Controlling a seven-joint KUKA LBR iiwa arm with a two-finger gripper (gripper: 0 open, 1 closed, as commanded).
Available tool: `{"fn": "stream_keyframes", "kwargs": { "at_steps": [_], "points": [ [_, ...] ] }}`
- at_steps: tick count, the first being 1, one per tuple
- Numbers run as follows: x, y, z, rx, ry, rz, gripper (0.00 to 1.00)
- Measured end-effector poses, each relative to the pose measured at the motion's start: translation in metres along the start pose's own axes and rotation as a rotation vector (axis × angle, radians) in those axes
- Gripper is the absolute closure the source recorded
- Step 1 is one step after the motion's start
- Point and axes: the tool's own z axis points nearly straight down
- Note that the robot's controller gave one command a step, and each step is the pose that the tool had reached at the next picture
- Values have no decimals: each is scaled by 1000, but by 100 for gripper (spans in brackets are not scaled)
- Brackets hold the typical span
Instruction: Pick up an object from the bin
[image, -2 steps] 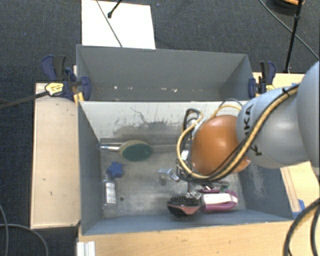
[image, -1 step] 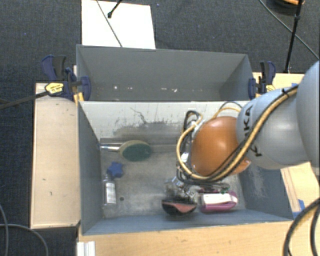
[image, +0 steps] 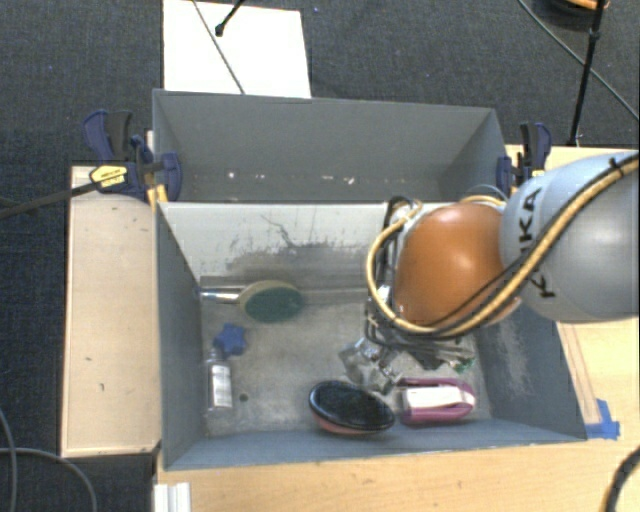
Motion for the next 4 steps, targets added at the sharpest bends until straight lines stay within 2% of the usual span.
{"fn": "stream_keyframes", "kwargs": {
  "at_steps": [1, 2, 3, 4],
  "points": [
    [-12, -9, -120, 0, 0, -136, 100],
    [-22, -3, -6, -8, 12, 162, 100],
    [-23, -4, -8, -5, 8, 163, 0],
    [-11, 7, 46, 0, 3, -203, 0]
  ]
}}
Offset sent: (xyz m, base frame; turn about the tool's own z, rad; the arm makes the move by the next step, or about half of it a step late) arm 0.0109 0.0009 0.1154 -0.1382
